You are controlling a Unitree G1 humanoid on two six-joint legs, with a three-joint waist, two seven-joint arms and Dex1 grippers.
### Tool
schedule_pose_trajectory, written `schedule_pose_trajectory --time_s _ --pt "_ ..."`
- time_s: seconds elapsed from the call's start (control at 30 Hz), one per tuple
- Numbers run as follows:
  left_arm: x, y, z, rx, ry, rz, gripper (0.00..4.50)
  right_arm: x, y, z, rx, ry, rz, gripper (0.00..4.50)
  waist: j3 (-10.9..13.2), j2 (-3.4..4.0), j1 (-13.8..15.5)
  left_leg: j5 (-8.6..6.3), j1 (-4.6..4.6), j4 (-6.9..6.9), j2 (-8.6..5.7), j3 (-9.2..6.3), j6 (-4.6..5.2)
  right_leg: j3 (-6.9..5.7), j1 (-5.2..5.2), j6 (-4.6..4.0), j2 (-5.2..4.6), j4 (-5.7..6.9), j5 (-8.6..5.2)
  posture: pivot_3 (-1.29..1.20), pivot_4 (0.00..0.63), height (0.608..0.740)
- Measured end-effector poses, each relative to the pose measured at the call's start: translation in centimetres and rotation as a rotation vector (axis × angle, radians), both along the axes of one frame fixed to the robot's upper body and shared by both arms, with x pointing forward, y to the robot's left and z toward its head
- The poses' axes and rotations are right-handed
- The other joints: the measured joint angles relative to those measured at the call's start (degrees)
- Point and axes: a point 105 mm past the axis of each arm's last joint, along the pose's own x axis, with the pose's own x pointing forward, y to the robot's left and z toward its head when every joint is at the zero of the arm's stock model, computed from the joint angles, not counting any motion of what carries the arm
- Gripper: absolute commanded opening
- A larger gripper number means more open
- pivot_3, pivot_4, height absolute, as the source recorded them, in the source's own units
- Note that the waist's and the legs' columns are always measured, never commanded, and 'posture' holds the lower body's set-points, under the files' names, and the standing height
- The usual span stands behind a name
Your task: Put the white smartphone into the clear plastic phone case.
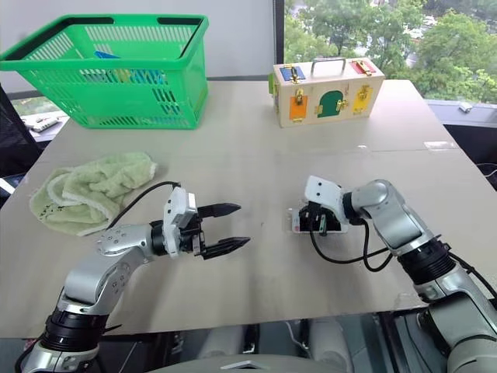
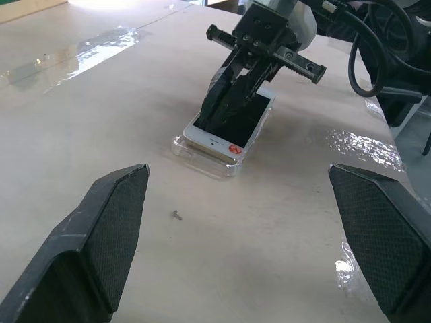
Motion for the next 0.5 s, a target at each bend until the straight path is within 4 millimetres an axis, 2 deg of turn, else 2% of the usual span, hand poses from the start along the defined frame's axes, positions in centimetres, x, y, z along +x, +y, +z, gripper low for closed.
schedule_pose_trajectory --time_s 0.33,0.5 --pt "0.05 -0.23 -0.15 0.002 0.002 -0.003 4.4 -0.03 0.09 -0.37 0.012 0.016 -0.014 0.03 -0.48 -0.02 0.11 0.0 -0.02 -0.25 0.02 -0.01 0.0 -0.06 0.02 0.0 -0.04 -0.33 0.0 0.0 0.15 0.74" --pt "0.07 -0.38 -0.27 0.011 -0.011 -0.002 4.4 -0.35 -0.29 -0.22 0.102 0.0 -0.07 0.03 -0.28 0.29 0.13 -0.01 -0.19 -0.32 0.18 -0.04 -0.01 -0.51 0.06 0.0 -0.2 -0.81 0.0 0.0 0.15 0.74"
